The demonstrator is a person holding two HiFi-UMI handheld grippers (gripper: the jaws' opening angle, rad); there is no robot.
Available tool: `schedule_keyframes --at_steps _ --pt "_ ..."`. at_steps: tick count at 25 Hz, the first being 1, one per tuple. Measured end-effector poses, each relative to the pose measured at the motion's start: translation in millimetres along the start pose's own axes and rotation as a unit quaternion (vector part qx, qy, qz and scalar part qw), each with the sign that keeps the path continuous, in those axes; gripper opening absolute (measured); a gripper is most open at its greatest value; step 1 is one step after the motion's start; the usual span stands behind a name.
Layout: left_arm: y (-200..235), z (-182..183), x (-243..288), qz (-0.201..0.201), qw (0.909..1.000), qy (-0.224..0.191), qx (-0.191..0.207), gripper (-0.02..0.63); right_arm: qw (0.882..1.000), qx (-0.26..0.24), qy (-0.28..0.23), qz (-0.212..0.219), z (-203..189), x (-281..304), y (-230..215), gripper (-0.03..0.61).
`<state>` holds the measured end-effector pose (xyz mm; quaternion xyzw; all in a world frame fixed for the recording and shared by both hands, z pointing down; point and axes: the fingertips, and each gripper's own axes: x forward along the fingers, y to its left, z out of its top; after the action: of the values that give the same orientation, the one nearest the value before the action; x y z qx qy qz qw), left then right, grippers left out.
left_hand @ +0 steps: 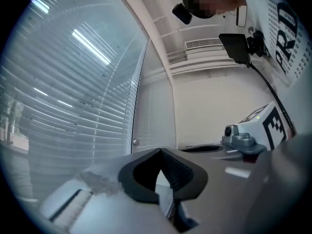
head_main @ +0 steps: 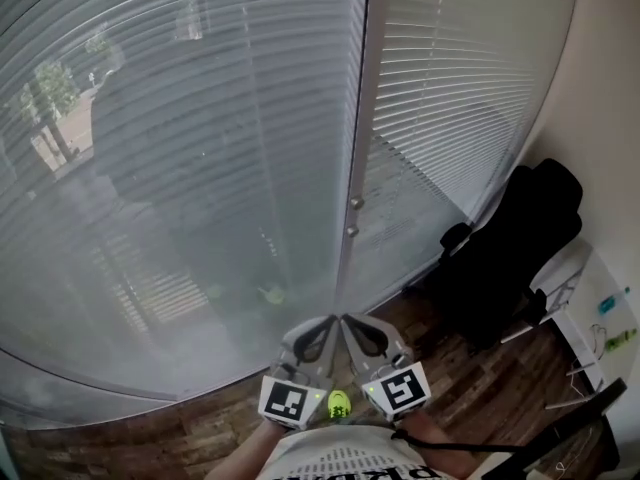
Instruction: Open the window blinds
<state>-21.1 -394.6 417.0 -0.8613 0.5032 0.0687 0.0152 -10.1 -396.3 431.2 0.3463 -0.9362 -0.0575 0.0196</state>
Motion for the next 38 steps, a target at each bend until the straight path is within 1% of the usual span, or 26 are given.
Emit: schedule_keyframes --at_steps 2,6,9,13,18,22,27,30,34,36,38 --pt "6 1 24 0.003 1.0 -0.003 0.006 0.006 1.0 -0.006 -0.004 0.007 1 11 -22 0.009" --pt "12 0 49 0.012 0.9999 -0.006 0.008 0.006 1.0 -0.008 -0.013 0.013 2 22 -46 0.009" --pt "13 3 59 0.014 0.9998 -0.008 0.01 0.006 1.0 -0.009 -0.024 0.015 5 26 -55 0.009" --pt "21 0 67 0.011 0.9999 -0.002 0.008 0.006 1.0 -0.015 -0.023 0.011 2 34 -61 0.009" --pt "25 -6 80 -0.006 0.9999 0.001 0.009 0.006 1.0 -0.009 -0.015 -0.007 -5 40 -74 0.009" --pt "36 -23 90 -0.017 0.9996 0.014 -0.016 0.006 1.0 -0.008 0.004 -0.019 -21 52 -81 0.009" --pt "55 -16 109 -0.036 0.9988 0.022 -0.027 0.006 0.998 -0.024 0.027 -0.045 -12 74 -97 0.009" --pt "68 -11 121 -0.051 0.9982 0.017 -0.027 0.006 0.997 -0.032 0.021 -0.068 -5 91 -108 0.009" --pt "84 -11 119 -0.072 0.9972 0.002 -0.023 0.008 0.995 -0.052 0.017 -0.085 -6 107 -103 0.009" --pt "90 -17 119 -0.077 0.9967 0.003 -0.026 0.008 0.994 -0.051 0.016 -0.093 -10 111 -104 0.023" --pt "96 -22 123 -0.08 0.9962 0.005 -0.033 0.008 0.993 -0.055 0.022 -0.098 -15 116 -110 0.057"
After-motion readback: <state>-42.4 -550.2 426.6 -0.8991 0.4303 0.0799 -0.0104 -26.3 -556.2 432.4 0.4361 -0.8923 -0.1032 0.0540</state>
